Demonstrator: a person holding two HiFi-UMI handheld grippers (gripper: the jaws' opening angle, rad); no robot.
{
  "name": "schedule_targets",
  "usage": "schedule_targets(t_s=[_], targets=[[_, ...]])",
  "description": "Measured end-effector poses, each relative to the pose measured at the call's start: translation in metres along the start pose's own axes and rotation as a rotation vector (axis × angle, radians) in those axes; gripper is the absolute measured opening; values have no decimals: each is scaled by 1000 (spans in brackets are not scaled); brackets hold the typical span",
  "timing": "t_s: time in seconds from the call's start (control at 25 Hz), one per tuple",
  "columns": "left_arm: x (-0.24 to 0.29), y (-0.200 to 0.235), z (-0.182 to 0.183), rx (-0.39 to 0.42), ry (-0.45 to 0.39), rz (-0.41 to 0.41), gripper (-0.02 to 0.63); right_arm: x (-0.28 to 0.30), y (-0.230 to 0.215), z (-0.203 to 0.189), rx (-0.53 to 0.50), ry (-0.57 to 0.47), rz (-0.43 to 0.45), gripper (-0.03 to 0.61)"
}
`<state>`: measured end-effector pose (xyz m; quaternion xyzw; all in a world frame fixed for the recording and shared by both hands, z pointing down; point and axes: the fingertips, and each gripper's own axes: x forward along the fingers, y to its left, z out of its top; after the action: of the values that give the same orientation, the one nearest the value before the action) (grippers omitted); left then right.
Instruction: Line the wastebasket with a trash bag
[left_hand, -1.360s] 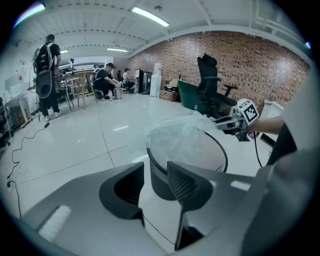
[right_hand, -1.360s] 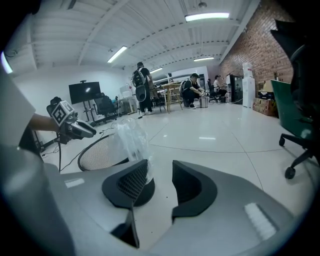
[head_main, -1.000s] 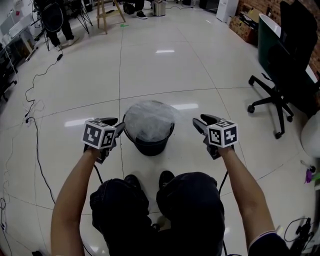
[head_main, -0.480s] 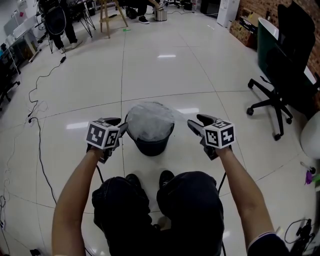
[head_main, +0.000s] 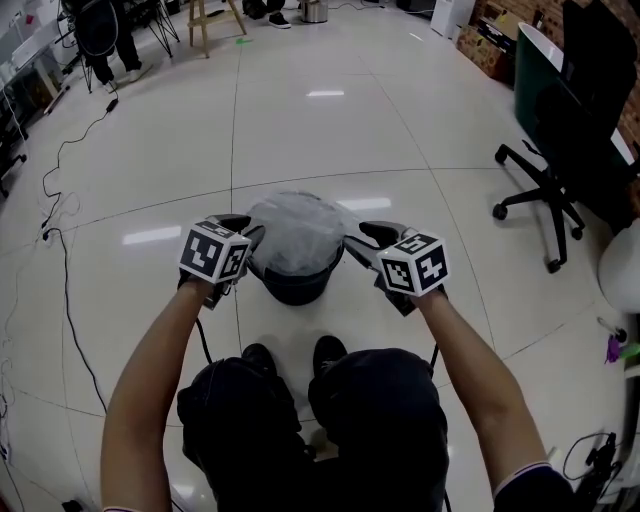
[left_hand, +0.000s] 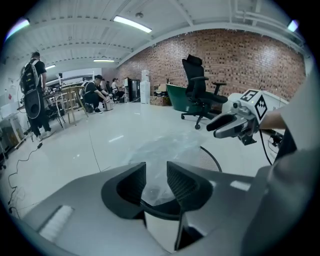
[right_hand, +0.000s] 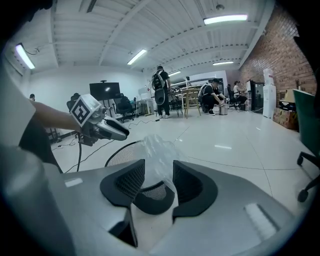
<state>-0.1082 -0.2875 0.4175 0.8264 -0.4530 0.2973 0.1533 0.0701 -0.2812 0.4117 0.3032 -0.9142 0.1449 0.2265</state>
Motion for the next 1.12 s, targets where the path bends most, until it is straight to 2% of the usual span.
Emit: schedule_targets(t_s=[0.36, 0.56, 0.84, 1.0, 1.12], targets=[[37, 34, 7, 35, 39, 17, 140, 42, -1, -11, -75, 81, 25, 170], [54, 49, 10, 52, 67, -3, 143, 52, -9, -13, -96, 92, 14, 81], [74, 58, 6, 63, 111, -25, 141, 53, -10, -13, -72, 80, 36, 8], [72, 52, 10, 82, 78, -27, 61, 51, -6, -9, -71, 66, 52, 6], [61, 49, 12, 85, 59, -28, 51, 48, -3, -5, -70, 59, 56, 6]])
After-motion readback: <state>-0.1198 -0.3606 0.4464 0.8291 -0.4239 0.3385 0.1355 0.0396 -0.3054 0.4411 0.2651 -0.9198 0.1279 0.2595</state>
